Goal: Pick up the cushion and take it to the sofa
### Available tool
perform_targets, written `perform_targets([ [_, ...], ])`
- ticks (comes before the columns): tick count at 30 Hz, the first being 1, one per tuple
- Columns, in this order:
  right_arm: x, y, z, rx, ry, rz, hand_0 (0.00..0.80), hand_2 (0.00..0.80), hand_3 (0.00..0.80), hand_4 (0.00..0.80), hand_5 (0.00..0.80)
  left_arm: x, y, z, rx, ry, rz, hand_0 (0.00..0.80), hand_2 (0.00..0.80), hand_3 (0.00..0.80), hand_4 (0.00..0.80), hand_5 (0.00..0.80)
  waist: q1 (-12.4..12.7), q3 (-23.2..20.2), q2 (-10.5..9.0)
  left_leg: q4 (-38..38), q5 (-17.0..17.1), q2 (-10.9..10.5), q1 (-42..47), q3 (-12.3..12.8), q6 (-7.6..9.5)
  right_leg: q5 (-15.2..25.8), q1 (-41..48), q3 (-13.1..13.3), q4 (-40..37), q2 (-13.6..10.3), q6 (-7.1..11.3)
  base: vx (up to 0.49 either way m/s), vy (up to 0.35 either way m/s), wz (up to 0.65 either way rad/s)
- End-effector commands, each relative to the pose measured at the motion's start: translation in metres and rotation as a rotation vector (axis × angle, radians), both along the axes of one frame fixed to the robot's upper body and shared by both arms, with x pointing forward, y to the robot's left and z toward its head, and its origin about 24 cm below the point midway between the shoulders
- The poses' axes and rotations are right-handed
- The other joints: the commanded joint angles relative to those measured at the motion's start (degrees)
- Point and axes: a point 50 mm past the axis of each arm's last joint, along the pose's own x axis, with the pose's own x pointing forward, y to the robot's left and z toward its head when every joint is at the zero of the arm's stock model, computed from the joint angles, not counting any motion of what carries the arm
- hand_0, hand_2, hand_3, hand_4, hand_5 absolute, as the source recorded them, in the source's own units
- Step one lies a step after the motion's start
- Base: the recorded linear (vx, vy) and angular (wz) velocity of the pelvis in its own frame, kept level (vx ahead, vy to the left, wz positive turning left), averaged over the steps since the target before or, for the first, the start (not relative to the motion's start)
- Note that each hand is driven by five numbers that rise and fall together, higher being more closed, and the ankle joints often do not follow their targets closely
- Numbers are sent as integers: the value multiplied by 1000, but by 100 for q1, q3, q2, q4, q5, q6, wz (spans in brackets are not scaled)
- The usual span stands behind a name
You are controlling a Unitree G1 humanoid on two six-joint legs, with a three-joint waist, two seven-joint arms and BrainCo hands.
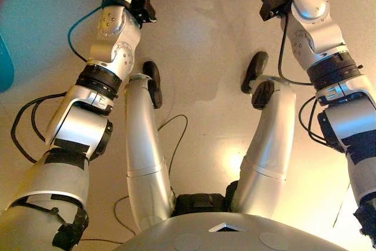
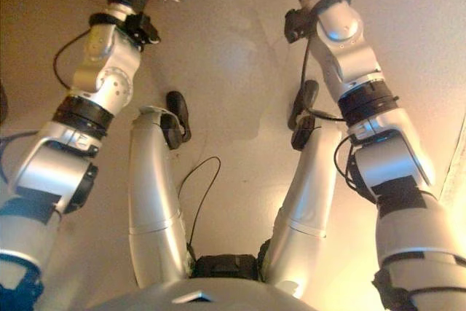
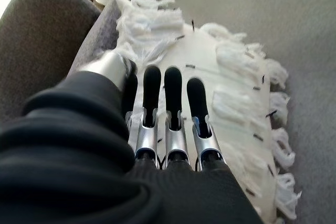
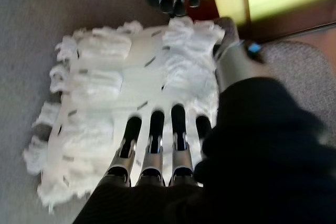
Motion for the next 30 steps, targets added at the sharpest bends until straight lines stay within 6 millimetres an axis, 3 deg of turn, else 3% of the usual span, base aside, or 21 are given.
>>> perform_targets([
  [1,-4,24,6,63,-26,104,800,800,800,800,800,-5,-23,12,-76,-69,-116,800,800,800,800,800,-77,-89,349,-1707,1843,162,-239,206,9,867,42,-15,-710,92,-61,2,-8,4],
  [14,-14,16,-22,133,-37,95,800,800,800,800,800,-19,-34,-30,-106,-20,-229,800,800,800,800,800,-104,-89,319,-1511,1866,224,-239,36,-56,936,42,87,-565,115,-25,-2,-7,-1],
  [19,-14,5,-33,97,-36,-7,800,800,800,800,800,-21,-28,-46,-116,34,-163,800,800,800,800,800,-100,-89,305,-1421,1913,284,-239,-49,-91,1006,42,95,-494,102,13,-11,-46,-6],
  [20,-14,3,-34,99,-38,-33,800,800,800,800,800,-21,-25,-47,-130,46,-135,596,596,596,596,596,-97,-89,304,-1387,1909,292,-239,-58,-94,1003,42,102,-468,108,15,-9,-49,-7],
  [21,-13,-3,-33,110,-49,-66,198,198,198,198,198,-19,-17,-50,-161,60,-94,0,0,0,0,0,-96,-89,297,-1342,1911,306,-239,-72,-100,999,42,107,-428,108,21,-4,-44,-9],
  [22,-12,-8,-33,118,-56,-98,0,0,0,0,0,-18,-10,-50,-188,61,-57,0,0,0,0,0,-98,-89,290,-1319,1916,308,-239,-82,-104,997,42,112,-401,114,27,-1,-52,-10],
  [30,-23,-47,-55,149,-71,-268,0,0,0,0,0,-31,37,-77,-276,45,139,0,0,0,0,0,-83,-89,286,-1306,1914,223,-239,-120,-111,981,42,17,-384,177,56,-6,-59,-7],
])
